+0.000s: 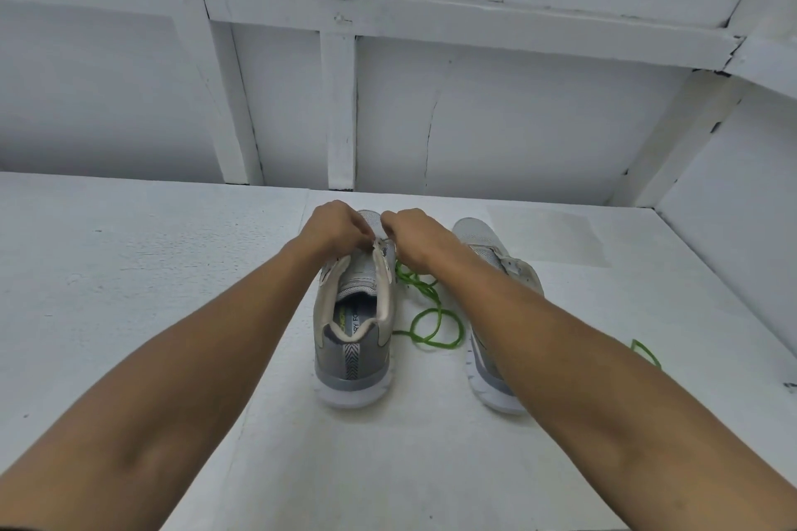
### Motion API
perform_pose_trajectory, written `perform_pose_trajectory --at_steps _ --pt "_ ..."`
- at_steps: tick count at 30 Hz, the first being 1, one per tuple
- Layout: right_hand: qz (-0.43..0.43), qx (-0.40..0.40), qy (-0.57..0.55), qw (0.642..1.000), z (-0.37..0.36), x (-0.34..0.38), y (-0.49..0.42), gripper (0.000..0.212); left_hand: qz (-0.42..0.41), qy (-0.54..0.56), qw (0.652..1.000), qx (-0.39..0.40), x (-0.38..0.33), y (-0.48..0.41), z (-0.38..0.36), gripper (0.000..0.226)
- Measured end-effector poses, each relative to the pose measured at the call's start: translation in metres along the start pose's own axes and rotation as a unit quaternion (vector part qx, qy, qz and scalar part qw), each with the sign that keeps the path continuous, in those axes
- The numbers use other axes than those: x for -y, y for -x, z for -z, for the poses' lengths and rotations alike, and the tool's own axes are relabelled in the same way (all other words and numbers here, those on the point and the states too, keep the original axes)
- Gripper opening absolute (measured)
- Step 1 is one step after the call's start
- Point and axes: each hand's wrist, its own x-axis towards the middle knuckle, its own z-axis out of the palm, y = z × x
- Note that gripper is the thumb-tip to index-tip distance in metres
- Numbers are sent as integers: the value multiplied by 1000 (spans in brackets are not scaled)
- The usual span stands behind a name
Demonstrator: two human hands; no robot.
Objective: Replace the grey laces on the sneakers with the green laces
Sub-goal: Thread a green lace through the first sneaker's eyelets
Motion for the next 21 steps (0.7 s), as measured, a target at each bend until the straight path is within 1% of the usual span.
perform_pose_trajectory --at_steps 5,9,11,13,14,17,21 --pt "4 -15 3 1000 2 7 2 25 -2 2 1000 -9 2 0 -3 14" --pt "4 -20 -32 999 -4 9 0 24 -1 7 1000 -17 3 0 -6 17" --pt "-6 -29 -61 998 -8 9 -2 17 0 10 1000 -18 4 1 -6 18" --pt "-25 -50 -95 994 -10 6 -3 6 -3 14 1000 -20 4 2 -7 16" --pt "-35 -64 -110 991 -11 5 -4 5 -5 15 1000 -23 4 2 -8 15" --pt "-61 -90 -162 981 -13 1 -6 9 -6 20 999 -32 3 3 -10 12" --pt "-77 -65 -222 970 -14 1 -5 18 -9 18 999 -39 3 4 -11 10"
